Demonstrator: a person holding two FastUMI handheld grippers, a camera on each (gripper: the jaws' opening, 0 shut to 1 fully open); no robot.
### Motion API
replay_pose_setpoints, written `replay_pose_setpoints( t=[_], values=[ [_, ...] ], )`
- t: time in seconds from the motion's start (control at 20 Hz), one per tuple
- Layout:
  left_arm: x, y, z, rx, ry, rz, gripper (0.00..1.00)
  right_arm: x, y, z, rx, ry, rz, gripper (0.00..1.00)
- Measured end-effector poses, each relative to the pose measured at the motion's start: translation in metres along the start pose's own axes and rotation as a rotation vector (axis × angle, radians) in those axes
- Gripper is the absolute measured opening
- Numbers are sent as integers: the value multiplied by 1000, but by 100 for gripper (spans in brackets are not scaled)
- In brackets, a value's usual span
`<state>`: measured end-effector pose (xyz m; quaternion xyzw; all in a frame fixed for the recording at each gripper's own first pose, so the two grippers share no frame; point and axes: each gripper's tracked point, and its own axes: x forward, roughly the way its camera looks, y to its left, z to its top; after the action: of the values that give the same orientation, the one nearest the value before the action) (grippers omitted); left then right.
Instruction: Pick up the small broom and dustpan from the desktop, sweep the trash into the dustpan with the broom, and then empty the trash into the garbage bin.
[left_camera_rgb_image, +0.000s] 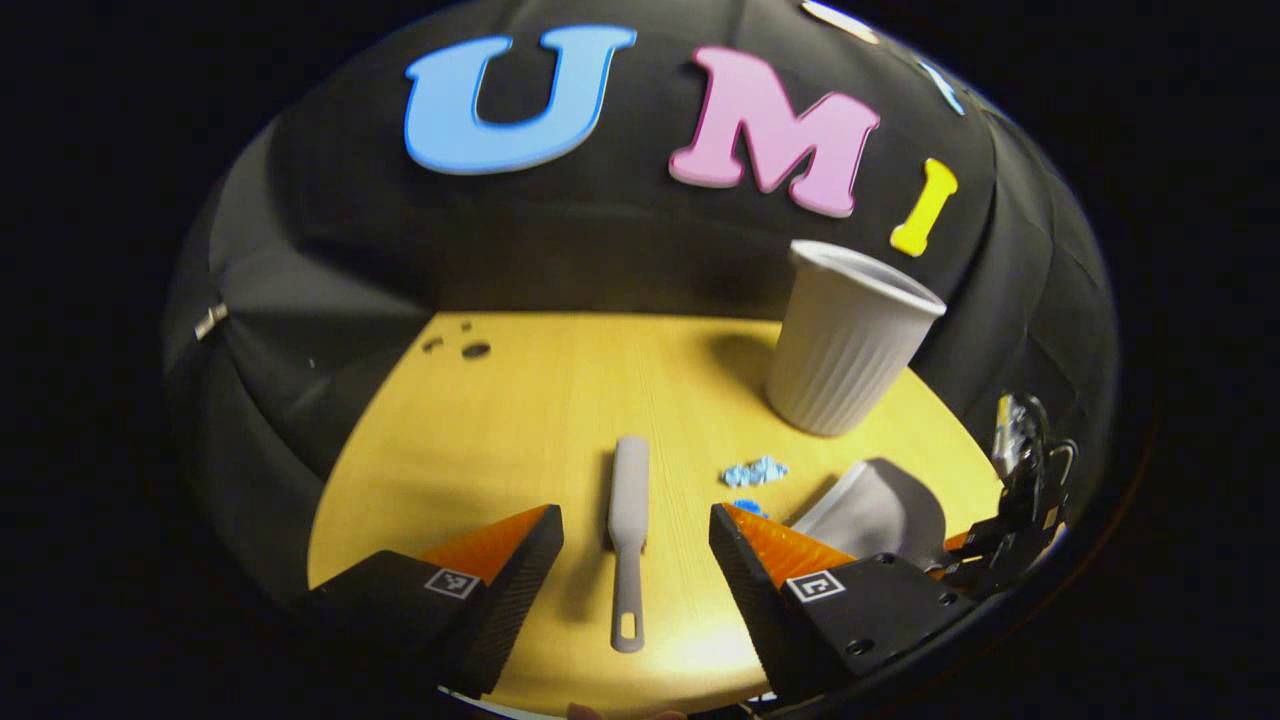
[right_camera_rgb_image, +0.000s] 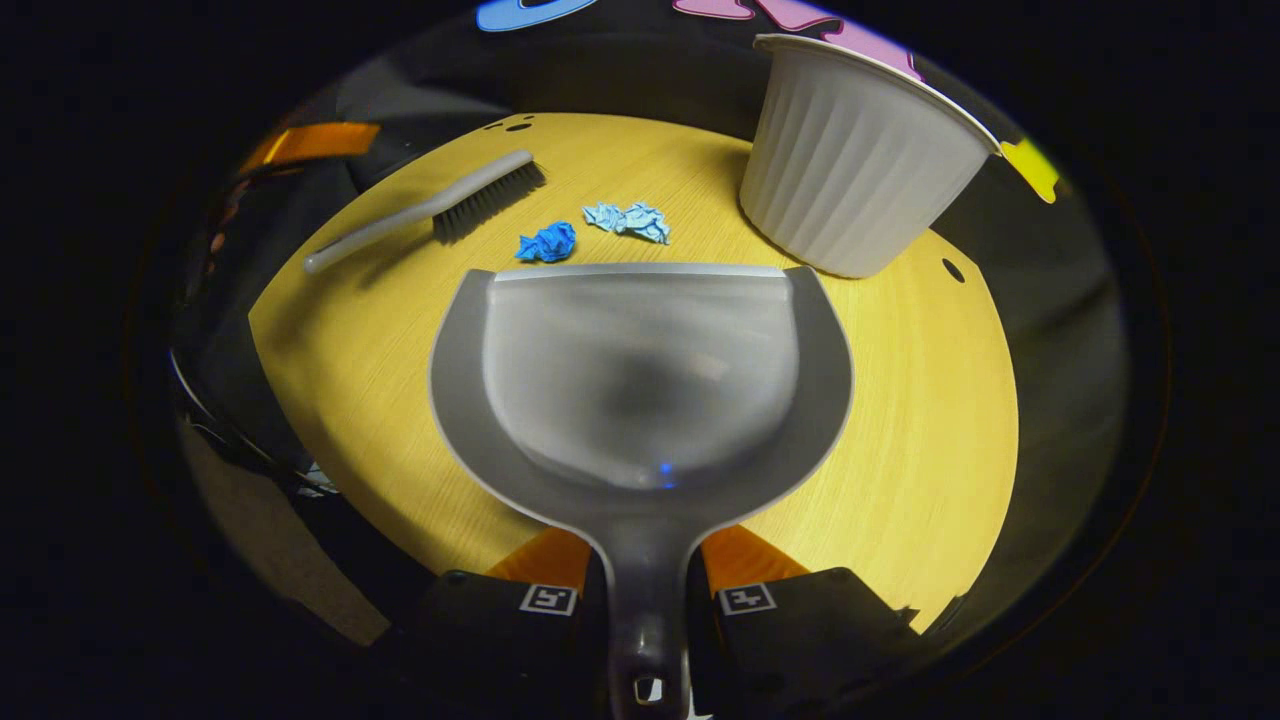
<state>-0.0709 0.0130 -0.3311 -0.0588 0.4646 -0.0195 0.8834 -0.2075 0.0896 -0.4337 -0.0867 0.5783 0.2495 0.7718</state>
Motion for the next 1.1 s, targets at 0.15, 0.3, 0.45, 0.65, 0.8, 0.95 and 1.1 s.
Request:
replay_pose_setpoints(
  t=[0.15, 0.3, 0.45, 0.65, 0.8, 0.95, 1.1],
  values=[
    [27, 4, -34, -15, 136, -3, 93, -2, -1, 3, 14, -9, 0, 36],
    [52, 8, -63, -18, 252, -10, 92, -3, 0, 5, 20, -14, -2, 36],
    [71, 7, -72, -36, 313, -13, 89, -3, 1, 4, 13, -11, -3, 36],
    [88, 9, -78, -9, 368, 4, 79, -1, 1, 2, 7, 0, -1, 36],
    [96, 9, -84, -5, 403, 18, 64, 0, 3, 4, 10, 3, 7, 36],
    [101, 17, -82, 33, 401, 49, 42, 1, 5, 4, -3, 6, 20, 36],
    [106, 14, -79, 61, 403, 34, 31, 3, 8, 3, -37, 21, 41, 36]
  ],
)
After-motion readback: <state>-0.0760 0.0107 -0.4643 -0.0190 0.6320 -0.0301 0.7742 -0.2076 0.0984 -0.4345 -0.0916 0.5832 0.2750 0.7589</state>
